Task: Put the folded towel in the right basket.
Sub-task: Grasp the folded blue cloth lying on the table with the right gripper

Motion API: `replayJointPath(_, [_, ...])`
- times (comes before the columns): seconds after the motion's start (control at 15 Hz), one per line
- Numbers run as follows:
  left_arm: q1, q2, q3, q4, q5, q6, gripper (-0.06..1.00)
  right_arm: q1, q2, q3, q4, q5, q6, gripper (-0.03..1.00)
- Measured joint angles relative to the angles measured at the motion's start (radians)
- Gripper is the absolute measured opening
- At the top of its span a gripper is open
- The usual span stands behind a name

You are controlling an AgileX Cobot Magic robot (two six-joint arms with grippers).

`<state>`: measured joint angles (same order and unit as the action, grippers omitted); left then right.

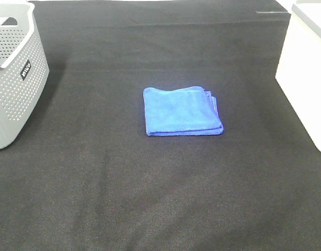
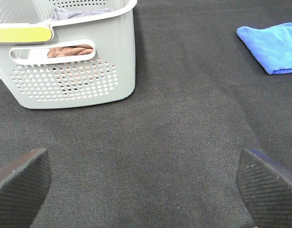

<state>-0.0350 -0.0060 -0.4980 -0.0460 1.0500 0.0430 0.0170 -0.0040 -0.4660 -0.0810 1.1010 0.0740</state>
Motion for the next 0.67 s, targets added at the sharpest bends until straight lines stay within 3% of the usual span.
replayJointPath(0.67, [0.029,0.000,0.000,0.007,0.000,0.000,0.99,0.000,0.000,0.000,0.000,-0.001,0.000,0.96])
